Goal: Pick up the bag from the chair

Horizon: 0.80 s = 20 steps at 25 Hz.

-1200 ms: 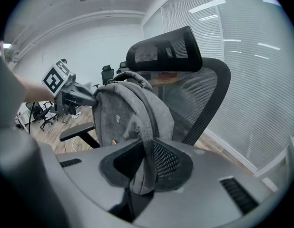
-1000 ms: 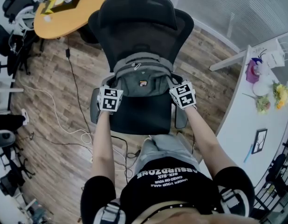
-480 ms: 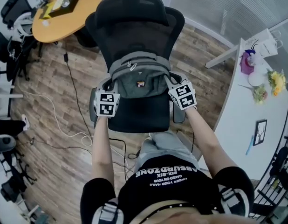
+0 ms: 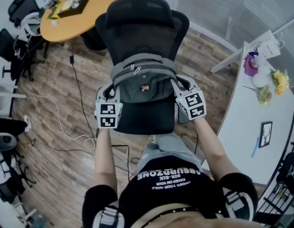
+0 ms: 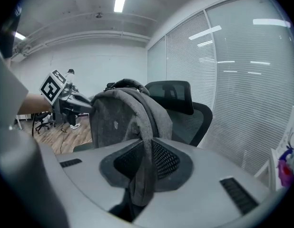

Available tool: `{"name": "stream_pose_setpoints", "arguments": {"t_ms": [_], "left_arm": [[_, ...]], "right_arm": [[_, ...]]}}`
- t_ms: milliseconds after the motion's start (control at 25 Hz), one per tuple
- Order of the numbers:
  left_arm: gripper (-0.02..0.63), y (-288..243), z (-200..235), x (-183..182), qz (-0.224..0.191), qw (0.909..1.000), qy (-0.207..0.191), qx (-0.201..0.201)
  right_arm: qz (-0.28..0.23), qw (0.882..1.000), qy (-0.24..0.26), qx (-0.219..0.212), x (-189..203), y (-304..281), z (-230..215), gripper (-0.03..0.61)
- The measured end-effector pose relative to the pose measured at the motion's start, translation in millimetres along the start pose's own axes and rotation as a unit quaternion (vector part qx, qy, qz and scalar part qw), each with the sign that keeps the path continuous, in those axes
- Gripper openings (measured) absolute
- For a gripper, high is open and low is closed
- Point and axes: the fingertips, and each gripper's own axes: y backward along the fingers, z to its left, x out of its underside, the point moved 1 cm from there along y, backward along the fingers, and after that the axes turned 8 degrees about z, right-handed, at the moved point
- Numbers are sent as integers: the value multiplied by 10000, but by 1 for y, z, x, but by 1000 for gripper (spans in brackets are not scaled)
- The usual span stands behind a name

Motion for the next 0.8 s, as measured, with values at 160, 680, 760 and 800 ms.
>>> {"name": "stream_pose_setpoints", "arguments": {"t_ms": [160,680,760,800], "left_arm": [[58,33,-3,-12,-234,9997,8,-114],[58,122,-11,-39,-937,9941,205,-513],[58,135,-11,-42,-1053,9928,196,-539],[58,142,-11,-44,-1120,9920,187,-555]], "right_arm": [[-253,9997,-16,51,-15,27,10,66],[-820,9963,184,192,-55,102,41,64],[-890,9957,173,169,-60,112,46,64],[-926,9955,153,147,-63,116,49,64]]}}
